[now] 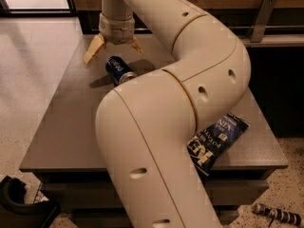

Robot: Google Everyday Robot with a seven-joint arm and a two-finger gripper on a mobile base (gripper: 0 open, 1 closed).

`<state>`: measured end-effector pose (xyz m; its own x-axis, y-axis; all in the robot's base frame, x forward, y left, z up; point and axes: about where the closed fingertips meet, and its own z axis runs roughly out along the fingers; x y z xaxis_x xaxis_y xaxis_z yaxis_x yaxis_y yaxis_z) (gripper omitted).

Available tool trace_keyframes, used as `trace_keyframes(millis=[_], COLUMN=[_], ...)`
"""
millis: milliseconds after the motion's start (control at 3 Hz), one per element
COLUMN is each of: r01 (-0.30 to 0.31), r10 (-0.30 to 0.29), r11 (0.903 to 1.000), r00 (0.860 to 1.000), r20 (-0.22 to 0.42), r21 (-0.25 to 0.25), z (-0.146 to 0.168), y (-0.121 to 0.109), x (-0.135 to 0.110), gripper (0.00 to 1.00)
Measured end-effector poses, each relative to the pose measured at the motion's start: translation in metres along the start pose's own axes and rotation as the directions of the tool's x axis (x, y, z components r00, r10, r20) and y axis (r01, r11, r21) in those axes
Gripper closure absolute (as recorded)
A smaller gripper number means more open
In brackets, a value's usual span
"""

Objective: Place pepsi can upright

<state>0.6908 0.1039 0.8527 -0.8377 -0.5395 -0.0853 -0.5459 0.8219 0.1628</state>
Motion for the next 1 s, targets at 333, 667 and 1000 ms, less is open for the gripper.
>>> trace_keyframes(millis=[333, 667, 1000], r01=[-0.022, -0.03, 0.007], r10=[0.023, 0.032, -0.003], r11=[0.9995, 0.9989, 0.9988], r00=[0.999, 0.999, 0.998], r20=[-0.026, -0.043, -0.069], r21=[0.021, 0.036, 0.048], z=[0.003, 0.005, 0.009], y=[-0.006, -0.008, -0.003], x=[0.011, 0.019, 0.022], gripper=[0.0, 0.0, 0.02])
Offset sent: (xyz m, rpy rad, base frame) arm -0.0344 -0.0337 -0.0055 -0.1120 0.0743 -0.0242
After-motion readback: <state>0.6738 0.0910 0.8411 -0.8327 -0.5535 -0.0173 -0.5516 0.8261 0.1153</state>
